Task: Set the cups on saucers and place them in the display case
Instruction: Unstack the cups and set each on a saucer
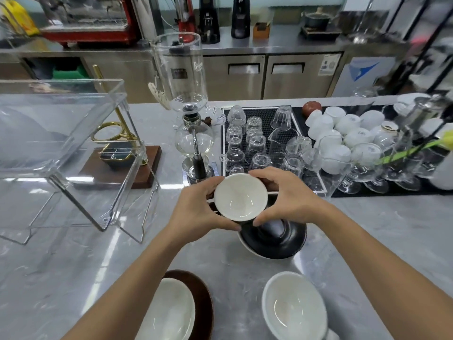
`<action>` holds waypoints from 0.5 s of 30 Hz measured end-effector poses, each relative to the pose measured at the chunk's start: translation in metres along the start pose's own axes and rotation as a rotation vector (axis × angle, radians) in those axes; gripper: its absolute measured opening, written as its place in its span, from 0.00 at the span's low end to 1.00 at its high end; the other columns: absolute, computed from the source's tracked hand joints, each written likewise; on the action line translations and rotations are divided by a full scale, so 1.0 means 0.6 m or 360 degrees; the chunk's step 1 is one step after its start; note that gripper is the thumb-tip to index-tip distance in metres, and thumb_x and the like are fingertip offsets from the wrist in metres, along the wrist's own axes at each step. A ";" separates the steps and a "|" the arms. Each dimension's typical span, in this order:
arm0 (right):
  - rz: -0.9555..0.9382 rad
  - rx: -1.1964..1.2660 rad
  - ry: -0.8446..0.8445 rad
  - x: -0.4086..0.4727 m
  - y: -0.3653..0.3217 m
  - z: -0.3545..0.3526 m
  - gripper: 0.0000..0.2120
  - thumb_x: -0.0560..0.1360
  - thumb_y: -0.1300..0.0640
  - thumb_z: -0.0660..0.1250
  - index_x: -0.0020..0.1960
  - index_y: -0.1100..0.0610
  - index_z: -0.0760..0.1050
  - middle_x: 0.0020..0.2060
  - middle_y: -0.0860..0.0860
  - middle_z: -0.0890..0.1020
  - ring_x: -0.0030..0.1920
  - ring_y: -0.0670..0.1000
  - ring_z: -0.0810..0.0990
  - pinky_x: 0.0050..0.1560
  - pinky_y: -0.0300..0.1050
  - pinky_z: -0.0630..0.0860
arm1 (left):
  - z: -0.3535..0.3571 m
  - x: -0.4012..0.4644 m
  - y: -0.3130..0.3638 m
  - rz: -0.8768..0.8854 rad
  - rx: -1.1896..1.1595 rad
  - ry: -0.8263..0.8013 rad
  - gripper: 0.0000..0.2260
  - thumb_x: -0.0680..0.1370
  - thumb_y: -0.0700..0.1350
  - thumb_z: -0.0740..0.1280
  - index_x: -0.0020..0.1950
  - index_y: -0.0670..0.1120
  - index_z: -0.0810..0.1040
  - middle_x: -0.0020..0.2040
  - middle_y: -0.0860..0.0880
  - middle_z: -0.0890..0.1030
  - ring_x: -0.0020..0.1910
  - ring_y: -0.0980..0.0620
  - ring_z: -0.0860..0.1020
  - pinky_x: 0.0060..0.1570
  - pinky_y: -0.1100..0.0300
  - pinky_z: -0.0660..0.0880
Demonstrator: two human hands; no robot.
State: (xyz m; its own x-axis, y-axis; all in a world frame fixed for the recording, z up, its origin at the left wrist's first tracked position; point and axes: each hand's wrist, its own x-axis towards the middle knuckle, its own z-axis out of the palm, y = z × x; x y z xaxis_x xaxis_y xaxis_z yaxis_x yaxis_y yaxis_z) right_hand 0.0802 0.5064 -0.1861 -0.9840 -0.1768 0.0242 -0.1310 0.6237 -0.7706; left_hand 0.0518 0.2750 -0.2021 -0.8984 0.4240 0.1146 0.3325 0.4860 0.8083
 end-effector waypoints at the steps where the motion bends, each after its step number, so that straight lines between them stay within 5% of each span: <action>1: 0.0039 0.0010 0.0014 -0.005 0.008 -0.002 0.47 0.50 0.52 0.86 0.67 0.51 0.74 0.58 0.46 0.77 0.60 0.45 0.78 0.64 0.50 0.75 | 0.007 0.005 0.002 0.0012 0.0008 -0.0029 0.39 0.52 0.51 0.88 0.62 0.53 0.81 0.53 0.59 0.85 0.55 0.61 0.82 0.55 0.65 0.79; 8: 0.0237 0.0044 0.0096 -0.058 0.060 -0.023 0.55 0.47 0.47 0.84 0.72 0.53 0.71 0.61 0.46 0.76 0.64 0.47 0.76 0.67 0.52 0.73 | 0.064 0.033 0.028 0.0136 0.0102 -0.0239 0.36 0.54 0.51 0.87 0.59 0.51 0.80 0.50 0.57 0.84 0.50 0.59 0.80 0.50 0.69 0.76; 12: 0.0297 0.0039 0.0108 -0.072 0.079 -0.018 0.56 0.47 0.50 0.84 0.73 0.54 0.69 0.63 0.45 0.75 0.65 0.47 0.76 0.69 0.51 0.72 | 0.086 0.039 0.024 0.0145 0.0184 -0.0312 0.35 0.53 0.57 0.84 0.58 0.53 0.79 0.48 0.56 0.85 0.50 0.53 0.82 0.52 0.49 0.79; 15: 0.0333 0.0076 0.0106 -0.077 0.087 -0.014 0.56 0.48 0.54 0.85 0.74 0.53 0.68 0.67 0.47 0.74 0.66 0.47 0.75 0.69 0.50 0.72 | 0.094 0.039 0.019 0.0137 0.0208 -0.0344 0.34 0.53 0.57 0.84 0.57 0.54 0.79 0.48 0.55 0.85 0.50 0.52 0.82 0.52 0.47 0.79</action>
State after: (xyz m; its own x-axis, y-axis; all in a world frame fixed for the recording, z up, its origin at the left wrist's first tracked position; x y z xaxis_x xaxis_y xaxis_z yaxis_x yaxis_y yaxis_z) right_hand 0.1180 0.5536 -0.2219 -0.9951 0.0045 -0.0989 0.0814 0.6044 -0.7925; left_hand 0.0509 0.3334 -0.2226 -0.7875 0.6149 0.0425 0.4522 0.5295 0.7178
